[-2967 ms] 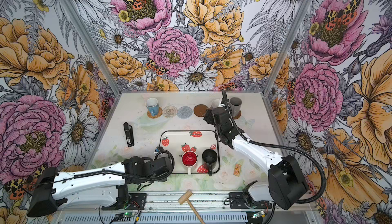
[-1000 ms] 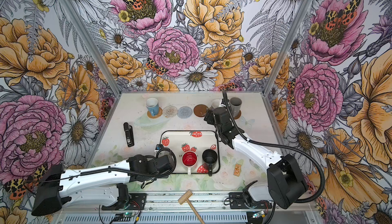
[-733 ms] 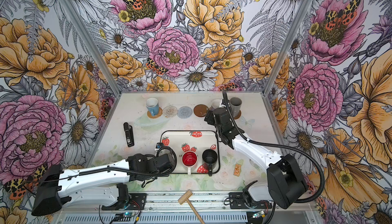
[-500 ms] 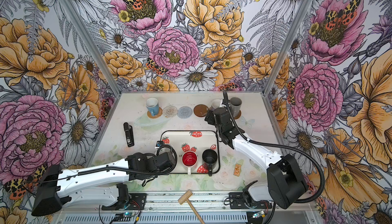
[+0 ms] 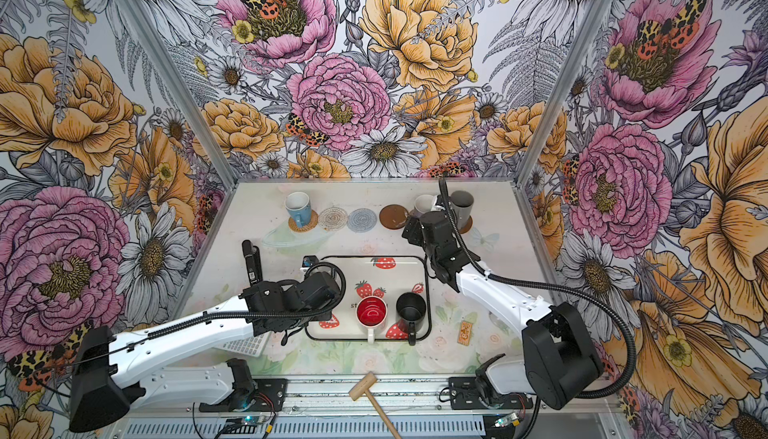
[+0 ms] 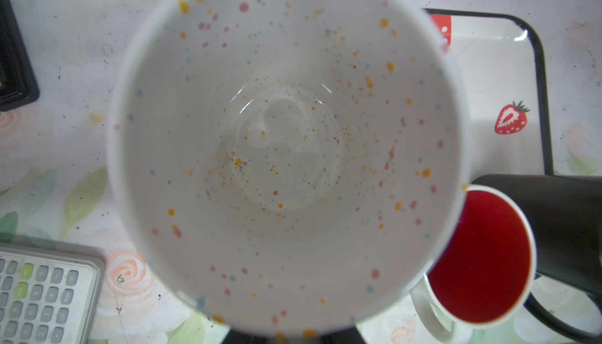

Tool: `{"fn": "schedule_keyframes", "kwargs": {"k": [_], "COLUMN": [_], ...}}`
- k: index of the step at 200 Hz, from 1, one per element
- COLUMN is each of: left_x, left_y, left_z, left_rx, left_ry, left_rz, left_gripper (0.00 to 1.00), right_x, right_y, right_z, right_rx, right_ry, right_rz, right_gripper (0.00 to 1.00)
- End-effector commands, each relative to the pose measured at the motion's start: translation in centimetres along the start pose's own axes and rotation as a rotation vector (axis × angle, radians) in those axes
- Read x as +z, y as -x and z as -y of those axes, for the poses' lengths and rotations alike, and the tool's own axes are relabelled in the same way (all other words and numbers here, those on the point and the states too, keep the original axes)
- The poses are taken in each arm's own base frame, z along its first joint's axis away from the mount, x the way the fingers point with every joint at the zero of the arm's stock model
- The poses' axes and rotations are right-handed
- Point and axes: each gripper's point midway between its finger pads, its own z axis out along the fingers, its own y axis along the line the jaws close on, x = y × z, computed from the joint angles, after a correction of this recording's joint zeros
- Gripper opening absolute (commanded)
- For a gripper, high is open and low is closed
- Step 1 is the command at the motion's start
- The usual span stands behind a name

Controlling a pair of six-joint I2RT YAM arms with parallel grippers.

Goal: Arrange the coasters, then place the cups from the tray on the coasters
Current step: 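Lift the speckled white mug with the left gripper toward the coaster row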

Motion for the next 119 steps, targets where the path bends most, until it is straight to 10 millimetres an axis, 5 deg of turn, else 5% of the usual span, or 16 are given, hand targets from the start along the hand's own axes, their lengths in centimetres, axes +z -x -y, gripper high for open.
{"fn": "schedule_keyframes", "kwargs": {"k": [1,119], "left_x": [-0.7,1.6], "left_y": [3.5,10.8], "left_z": [1.0,0.7], "left_rx": [0.010,-0.039], "left_ry": [-0.016,-0.014], "left_rz": [0.099,0.188], "left_gripper": [0.00,0.00], "right_x": [0.0,0.9], "right_y": [0.7,0.4], "right_z": [-0.6,0.0], "right_rx": [0.021,0.031], "right_ry": [0.031,0.036], "right_rz": [0.019,-0.003], "right_gripper": [0.85,0.85]}}
